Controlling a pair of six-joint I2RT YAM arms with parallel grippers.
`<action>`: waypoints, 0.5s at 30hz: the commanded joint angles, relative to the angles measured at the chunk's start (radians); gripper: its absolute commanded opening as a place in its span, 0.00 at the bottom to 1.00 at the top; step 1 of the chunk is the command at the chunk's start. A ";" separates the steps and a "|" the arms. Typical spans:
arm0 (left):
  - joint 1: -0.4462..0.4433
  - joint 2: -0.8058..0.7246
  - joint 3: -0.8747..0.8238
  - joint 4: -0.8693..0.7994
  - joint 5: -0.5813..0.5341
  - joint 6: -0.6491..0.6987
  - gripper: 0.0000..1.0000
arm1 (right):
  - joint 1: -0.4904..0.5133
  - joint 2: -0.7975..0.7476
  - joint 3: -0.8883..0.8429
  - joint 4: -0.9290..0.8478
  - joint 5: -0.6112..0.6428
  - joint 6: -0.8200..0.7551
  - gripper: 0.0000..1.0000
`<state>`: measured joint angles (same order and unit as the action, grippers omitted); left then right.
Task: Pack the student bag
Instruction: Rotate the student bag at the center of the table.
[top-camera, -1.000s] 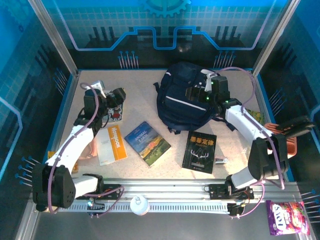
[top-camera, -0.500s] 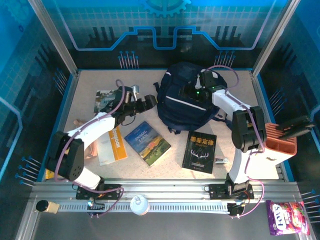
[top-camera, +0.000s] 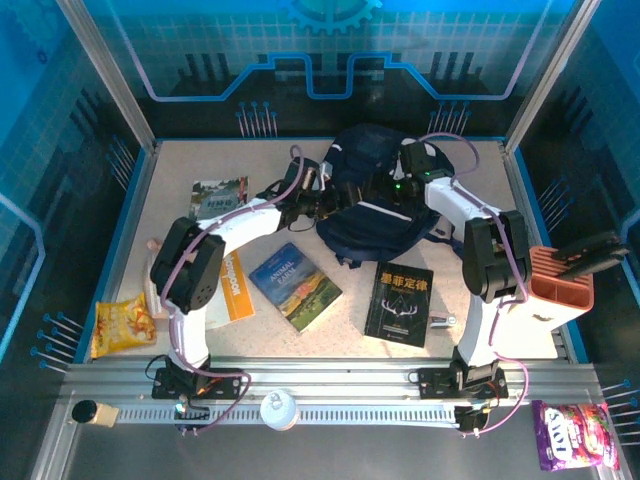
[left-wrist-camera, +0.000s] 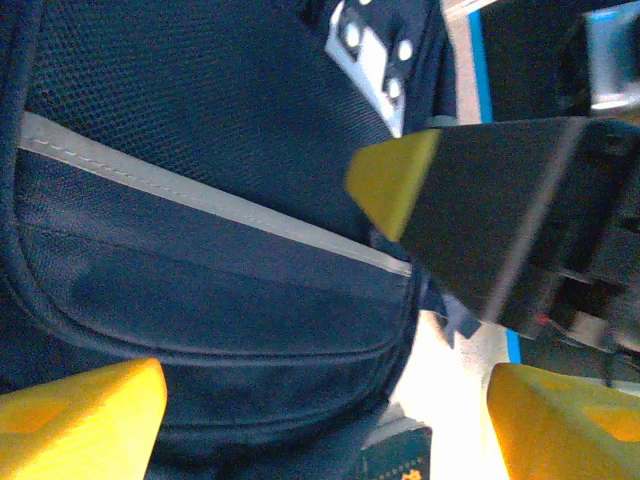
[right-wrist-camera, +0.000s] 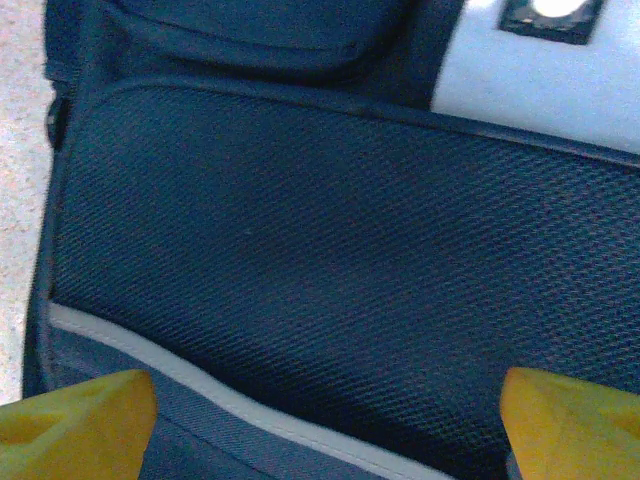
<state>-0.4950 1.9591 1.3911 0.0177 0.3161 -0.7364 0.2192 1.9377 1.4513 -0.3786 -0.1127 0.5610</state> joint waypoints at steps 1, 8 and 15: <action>0.000 0.051 0.041 -0.078 0.006 -0.026 0.84 | -0.013 0.040 0.035 -0.060 -0.005 -0.005 0.89; 0.049 0.025 -0.042 -0.121 -0.065 0.002 0.86 | 0.041 0.100 0.031 -0.050 -0.074 0.013 0.87; 0.162 0.021 -0.036 -0.205 -0.131 0.079 0.86 | 0.165 0.129 0.030 0.114 -0.172 0.146 0.85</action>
<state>-0.3840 2.0018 1.3510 -0.0719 0.2638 -0.7143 0.3195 2.0281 1.4666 -0.3458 -0.1730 0.6189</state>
